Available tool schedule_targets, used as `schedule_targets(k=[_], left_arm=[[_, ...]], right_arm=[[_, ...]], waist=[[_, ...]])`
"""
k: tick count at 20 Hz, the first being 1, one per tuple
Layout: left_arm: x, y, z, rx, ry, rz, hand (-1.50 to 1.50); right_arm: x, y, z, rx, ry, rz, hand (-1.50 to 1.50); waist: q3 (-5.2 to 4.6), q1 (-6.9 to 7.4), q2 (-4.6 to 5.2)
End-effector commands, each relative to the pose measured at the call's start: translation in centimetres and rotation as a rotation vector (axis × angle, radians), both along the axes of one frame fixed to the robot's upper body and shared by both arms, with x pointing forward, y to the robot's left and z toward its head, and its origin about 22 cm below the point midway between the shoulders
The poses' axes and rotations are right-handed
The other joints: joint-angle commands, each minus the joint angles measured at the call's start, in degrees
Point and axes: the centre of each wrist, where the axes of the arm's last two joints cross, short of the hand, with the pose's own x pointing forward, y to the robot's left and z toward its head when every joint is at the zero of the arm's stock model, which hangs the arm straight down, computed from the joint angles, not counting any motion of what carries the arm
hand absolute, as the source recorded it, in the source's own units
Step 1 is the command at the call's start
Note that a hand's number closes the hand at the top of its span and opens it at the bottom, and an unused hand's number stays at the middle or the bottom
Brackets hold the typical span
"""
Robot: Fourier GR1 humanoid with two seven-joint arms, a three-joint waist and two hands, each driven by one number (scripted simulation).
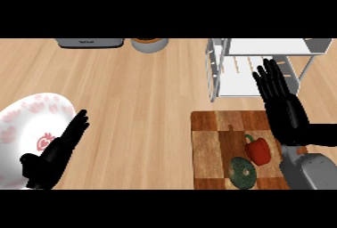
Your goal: Pick the bell pepper from the cutting board and place it in the tiered basket
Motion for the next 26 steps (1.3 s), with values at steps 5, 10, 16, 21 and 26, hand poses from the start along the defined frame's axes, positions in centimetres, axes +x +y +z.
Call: schedule_targets(k=[5,10,16,21,26], left_arm=[[3.3,-2.2,1.3,-0.097,-0.024,0.052,0.0],[4.7,-2.9,3.3,-0.165,0.008,0.024,0.0],[6.5,-5.5,2.5,-0.162,0.043,-0.018,0.0],[6.3,-4.7,3.1,-0.168,0.049,-0.002,0.0],[6.6,-4.4,2.7,-0.142,0.028,0.005,0.0]], right_arm=[[-6.1,-6.2,-2.0,-0.145,-0.298,0.057,1.5],[-7.6,-11.3,-7.3,-0.078,-0.204,-0.635,-1.5],[-13.8,-12.6,-10.4,-0.413,-0.313,-0.351,-1.5],[-19.0,-10.7,-8.0,-0.695,-0.187,-0.412,-1.5],[-21.6,-11.4,-6.3,-0.964,-0.053,-0.592,-1.5]], waist=[[-0.68,-3.25,0.53],[-0.47,-3.52,0.95],[-0.8,-1.6,0.76],[-1.09,-2.25,0.54],[-1.37,-2.02,1.11]])
